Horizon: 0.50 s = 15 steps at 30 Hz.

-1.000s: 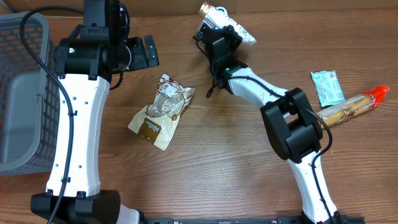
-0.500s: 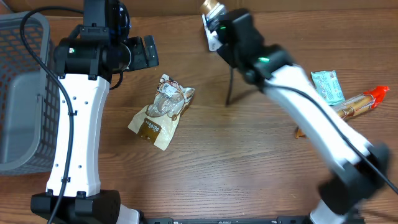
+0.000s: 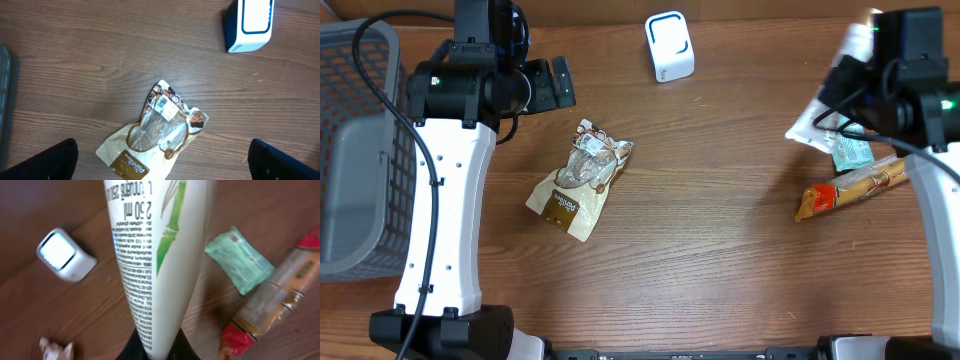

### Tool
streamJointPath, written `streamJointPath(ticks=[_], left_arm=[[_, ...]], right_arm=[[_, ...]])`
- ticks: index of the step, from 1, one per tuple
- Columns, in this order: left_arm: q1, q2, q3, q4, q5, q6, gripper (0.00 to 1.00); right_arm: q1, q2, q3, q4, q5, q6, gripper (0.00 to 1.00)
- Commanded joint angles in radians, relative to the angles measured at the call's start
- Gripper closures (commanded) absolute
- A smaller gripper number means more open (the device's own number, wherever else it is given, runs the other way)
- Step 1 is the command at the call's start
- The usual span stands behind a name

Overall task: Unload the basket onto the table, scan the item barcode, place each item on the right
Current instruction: 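Carry the tube to the right table edge and release it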

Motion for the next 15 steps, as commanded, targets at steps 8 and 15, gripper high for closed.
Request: streamJointPath(ticks=[8, 15], left_arm=[[-0.005, -0.004, -0.005, 0.001, -0.012, 0.019, 0.01], [-0.005, -0.004, -0.005, 0.001, -0.012, 0.019, 0.0]], right_arm=[[-0.182, 0.122, -0.343, 0.283, 0.004, 0.283, 0.96], [-0.262, 0.197, -0.397, 0.311, 0.008, 0.256, 0.79]])
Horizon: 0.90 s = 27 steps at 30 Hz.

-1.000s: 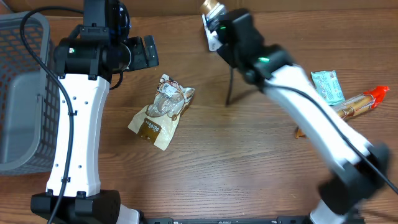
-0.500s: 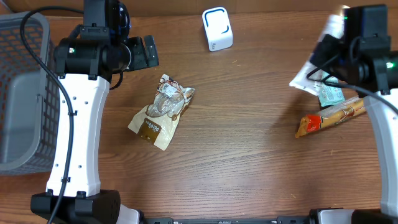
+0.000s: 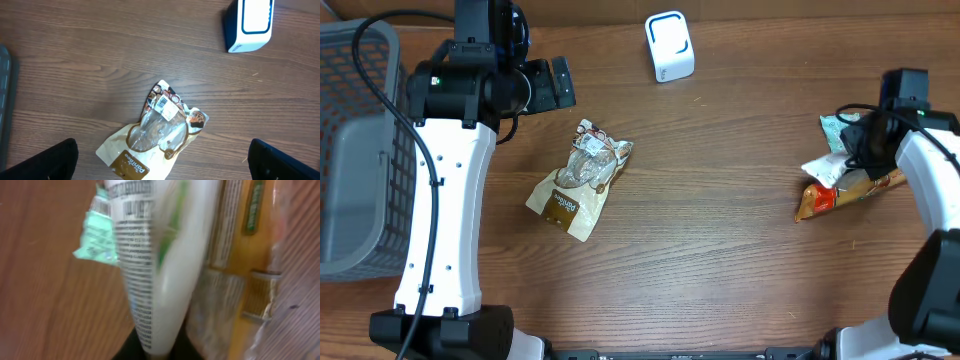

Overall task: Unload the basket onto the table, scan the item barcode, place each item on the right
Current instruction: 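Carry the tube to the right table edge and release it, then move the right gripper left over the clear-and-brown snack bag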

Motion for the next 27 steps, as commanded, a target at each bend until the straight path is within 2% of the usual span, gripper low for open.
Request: streamJointPath(ticks=[1, 6, 7, 12, 17, 23, 27], left_arm=[[-0.005, -0.004, -0.005, 0.002, -0.013, 0.019, 0.0], [-0.005, -0.004, -0.005, 0.002, -0.013, 0.019, 0.0], [-0.005, -0.004, -0.005, 0.002, -0.013, 0.019, 0.0], [-0.005, -0.004, -0.005, 0.002, -0.013, 0.019, 0.0], [-0.005, -0.004, -0.005, 0.001, -0.013, 0.019, 0.0], [-0.005, -0.004, -0.005, 0.002, -0.013, 0.019, 0.0], [-0.005, -0.004, -0.005, 0.002, -0.013, 0.019, 0.0]], right_arm=[[-0.027, 0.004, 0.012, 0.021, 0.011, -0.036, 0.71], [-0.033, 0.006, 0.015, 0.029, 0.006, -0.172, 0.24], [-0.033, 0.006, 0.018, 0.029, -0.008, -0.212, 0.21], [-0.033, 0.002, 0.082, -0.002, -0.172, -0.395, 0.13], [-0.005, -0.011, 0.204, -0.103, -0.377, -0.507, 0.14], [0.138, -0.008, 0.219, -0.087, -0.571, -0.504, 0.12], [0.293, 0.015, 0.19, -0.021, -0.587, -0.436, 0.11]])
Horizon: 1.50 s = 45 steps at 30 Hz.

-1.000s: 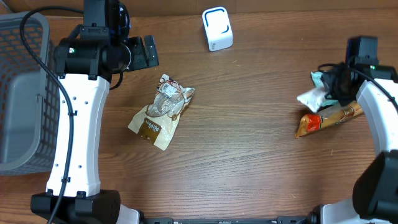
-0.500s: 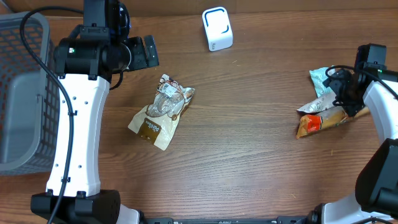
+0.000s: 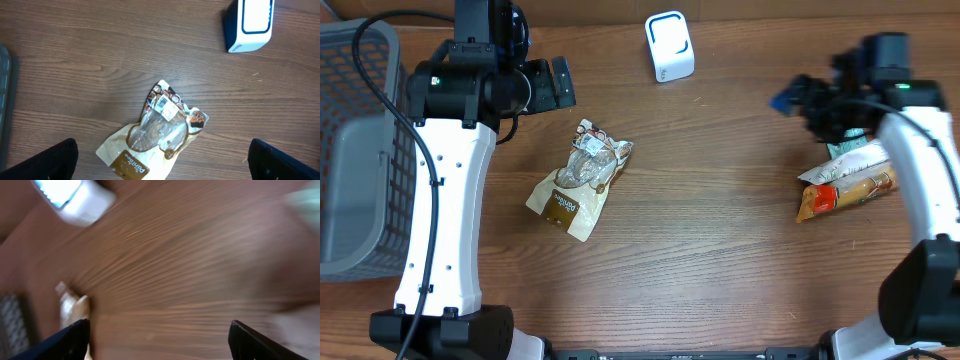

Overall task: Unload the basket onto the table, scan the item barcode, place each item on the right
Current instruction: 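Move the right gripper left over the clear-and-brown snack bag, then grasp the snack bag top with the right gripper and stand it up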

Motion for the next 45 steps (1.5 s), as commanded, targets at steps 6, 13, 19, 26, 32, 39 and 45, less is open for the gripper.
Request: streamJointPath(ticks=[6, 13, 19, 26, 32, 39, 45], left_arm=[[-0.005, -0.004, -0.005, 0.001, -0.012, 0.019, 0.0], [-0.005, -0.004, -0.005, 0.001, -0.012, 0.019, 0.0], [-0.005, -0.004, -0.005, 0.001, -0.012, 0.019, 0.0], [-0.005, -0.004, -0.005, 0.001, -0.012, 0.019, 0.0], [-0.005, -0.004, -0.005, 0.001, -0.012, 0.019, 0.0], [-0.005, -0.004, -0.005, 0.001, -0.012, 0.019, 0.0], [-0.005, -0.004, -0.005, 0.001, -0.012, 0.019, 0.0]], right_arm=[[0.315, 0.102, -0.07, 0.219, -0.077, 0.184, 0.13], [0.502, 0.228, -0.084, 0.408, -0.07, 0.293, 0.16], [0.615, 0.331, -0.084, 0.531, -0.018, 0.413, 0.16], [0.7, 0.389, -0.084, 0.638, 0.072, 0.43, 0.26], [0.748, 0.422, -0.084, 0.69, 0.158, 0.47, 0.41], [0.77, 0.457, -0.084, 0.714, 0.195, 0.469, 0.54], [0.767, 0.475, -0.084, 0.706, 0.196, 0.449, 0.76]])
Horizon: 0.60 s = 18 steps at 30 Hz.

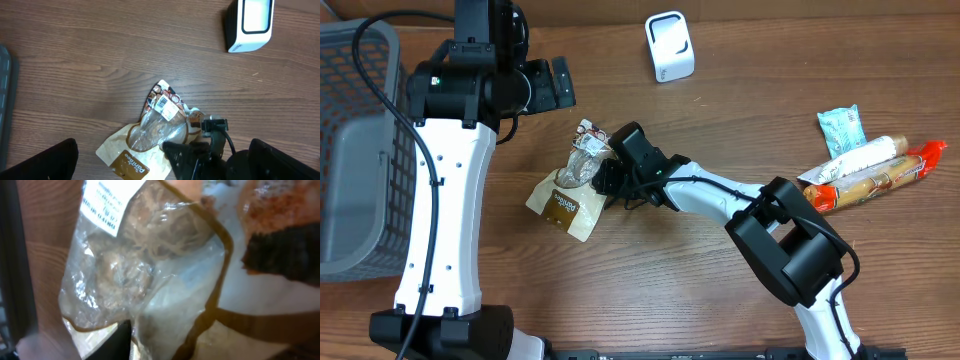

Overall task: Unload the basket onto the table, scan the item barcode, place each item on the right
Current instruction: 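Grasp the snack bag top with the right gripper and stand it up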

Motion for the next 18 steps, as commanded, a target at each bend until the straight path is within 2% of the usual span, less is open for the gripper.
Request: streamJointPath(ticks=[1, 2, 3, 8, 13, 18], left_arm=[[-0.005, -0.004, -0.005, 0.001, -0.012, 0.019, 0.0], [-0.005, -0.004, -0.005, 0.001, -0.012, 0.019, 0.0], [-0.005, -0.004, -0.005, 0.001, -0.012, 0.019, 0.0], [-0.005, -0.004, -0.005, 0.001, -0.012, 0.019, 0.0], [-0.005, -0.004, -0.005, 0.001, -0.012, 0.019, 0.0], [-0.005, -0.004, -0.005, 0.001, -0.012, 0.019, 0.0]], right_arm=[[-0.001, 0.03, -0.002, -0.011, 0.023, -0.032, 0.86], [-0.005, 0.029, -0.002, -0.019, 0.008, -0.059, 0.93], [-0.013, 0.026, -0.001, -0.029, -0.015, -0.091, 0.96], [-0.078, -0.008, 0.001, -0.115, -0.156, -0.229, 0.96], [-0.183, -0.069, 0.002, -0.292, -0.369, -0.494, 0.96], [-0.289, -0.145, 0.002, -0.513, -0.357, -0.679, 0.96]])
